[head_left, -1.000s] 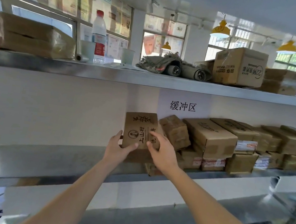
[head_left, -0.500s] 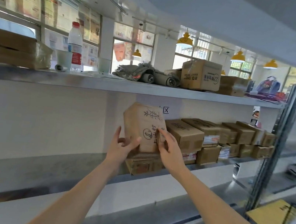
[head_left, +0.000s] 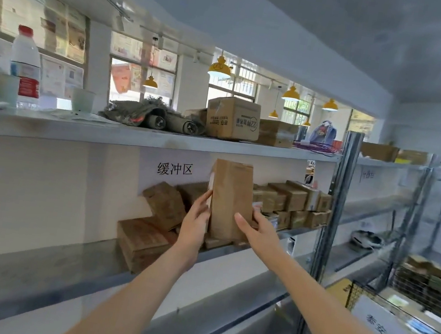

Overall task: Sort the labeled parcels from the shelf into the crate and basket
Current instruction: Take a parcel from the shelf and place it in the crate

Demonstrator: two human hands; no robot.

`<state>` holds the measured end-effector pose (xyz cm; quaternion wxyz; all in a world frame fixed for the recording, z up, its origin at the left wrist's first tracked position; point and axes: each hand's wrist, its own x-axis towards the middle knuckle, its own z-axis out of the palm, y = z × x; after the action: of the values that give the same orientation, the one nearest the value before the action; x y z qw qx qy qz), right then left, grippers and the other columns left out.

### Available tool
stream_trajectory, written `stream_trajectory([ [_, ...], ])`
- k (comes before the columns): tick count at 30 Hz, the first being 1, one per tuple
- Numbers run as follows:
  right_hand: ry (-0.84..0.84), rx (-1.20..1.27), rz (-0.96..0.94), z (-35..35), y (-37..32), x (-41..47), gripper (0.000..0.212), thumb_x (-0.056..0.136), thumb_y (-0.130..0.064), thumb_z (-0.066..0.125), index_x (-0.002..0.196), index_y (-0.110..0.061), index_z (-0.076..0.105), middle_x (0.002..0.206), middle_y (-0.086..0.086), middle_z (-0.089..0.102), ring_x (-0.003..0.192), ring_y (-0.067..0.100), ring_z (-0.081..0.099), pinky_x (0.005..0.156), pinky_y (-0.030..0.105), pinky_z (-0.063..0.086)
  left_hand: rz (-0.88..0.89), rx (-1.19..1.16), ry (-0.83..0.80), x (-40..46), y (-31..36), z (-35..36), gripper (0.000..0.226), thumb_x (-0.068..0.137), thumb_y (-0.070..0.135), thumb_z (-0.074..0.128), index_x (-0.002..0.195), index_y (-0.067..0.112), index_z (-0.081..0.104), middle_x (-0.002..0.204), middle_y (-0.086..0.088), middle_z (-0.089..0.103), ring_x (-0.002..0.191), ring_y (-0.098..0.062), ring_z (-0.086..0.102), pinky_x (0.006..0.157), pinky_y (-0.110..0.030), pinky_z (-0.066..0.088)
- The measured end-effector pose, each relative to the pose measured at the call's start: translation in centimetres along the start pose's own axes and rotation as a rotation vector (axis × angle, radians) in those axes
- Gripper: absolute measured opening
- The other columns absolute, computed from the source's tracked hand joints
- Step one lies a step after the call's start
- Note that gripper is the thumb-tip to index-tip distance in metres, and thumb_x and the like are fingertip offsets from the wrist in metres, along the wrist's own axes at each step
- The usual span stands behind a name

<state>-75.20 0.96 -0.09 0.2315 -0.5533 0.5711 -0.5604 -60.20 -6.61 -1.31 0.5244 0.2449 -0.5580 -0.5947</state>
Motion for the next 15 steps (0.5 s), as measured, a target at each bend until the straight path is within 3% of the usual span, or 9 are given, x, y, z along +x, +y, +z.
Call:
stream_trajectory([
  [2,0.054,0.034,-0.011,-2.6,0.6,-0.3,0.045,0.1,-0.035,0.057,0.142,-0.035,0.041,0.12,-0.019,0.059,0.112,0.006,0.061,0.088,0.025,0.058,0.018,0.028,-0.052,0.4,-0.5,1.8,0.058,0.103,0.029,0.057,0.152,0.045,0.03,0.139,0.007,0.055,0.124,-0.01,0.056,0.092,-0.033,0.055],
  [4,0.099,0.039,-0.022,-5.1,1.0,-0.7,0.043,0.102,-0.033,0.056,0.14,-0.039,0.039,0.128,-0.014,0.056,0.12,0.013,0.058,0.093,0.032,0.058,-0.005,0.037,-0.112,0.7,-1.0,3.7,0.084,0.088,0.044,0.075,0.154,0.046,0.023,0.145,0.009,0.051,0.128,-0.013,0.054,0.095,-0.035,0.055],
  [9,0.159,-0.061,-0.046,-11.4,2.5,-1.9,0.049,0.104,-0.029,0.051,0.144,-0.053,0.036,0.152,0.002,0.044,0.136,0.025,0.048,0.107,0.05,0.049,-0.092,0.053,-0.085,0.9,-2.4,9.8,0.077,0.071,0.041,0.09,0.136,0.036,0.048,0.127,0.011,0.062,0.107,-0.007,0.06,0.078,-0.028,0.057],
  [12,0.183,-0.086,0.007,-15.2,3.0,-2.6,0.049,0.107,-0.029,0.046,0.153,-0.039,0.034,0.155,0.003,0.04,0.14,0.024,0.044,0.11,0.042,0.047,-0.087,0.039,-0.122,1.2,-3.7,13.3,0.079,0.075,0.033,0.088,0.142,0.03,0.046,0.13,0.008,0.061,0.108,-0.009,0.061,0.077,-0.027,0.057],
  [15,0.198,-0.026,0.114,-19.2,3.2,-3.2,0.069,0.097,-0.051,0.054,0.158,-0.032,0.027,0.151,0.002,0.042,0.131,0.021,0.052,0.088,0.024,0.056,-0.111,-0.001,-0.134,1.7,-5.1,16.7,0.079,0.085,0.029,0.08,0.152,0.03,0.039,0.138,0.003,0.059,0.117,-0.015,0.061,0.097,-0.04,0.056],
])
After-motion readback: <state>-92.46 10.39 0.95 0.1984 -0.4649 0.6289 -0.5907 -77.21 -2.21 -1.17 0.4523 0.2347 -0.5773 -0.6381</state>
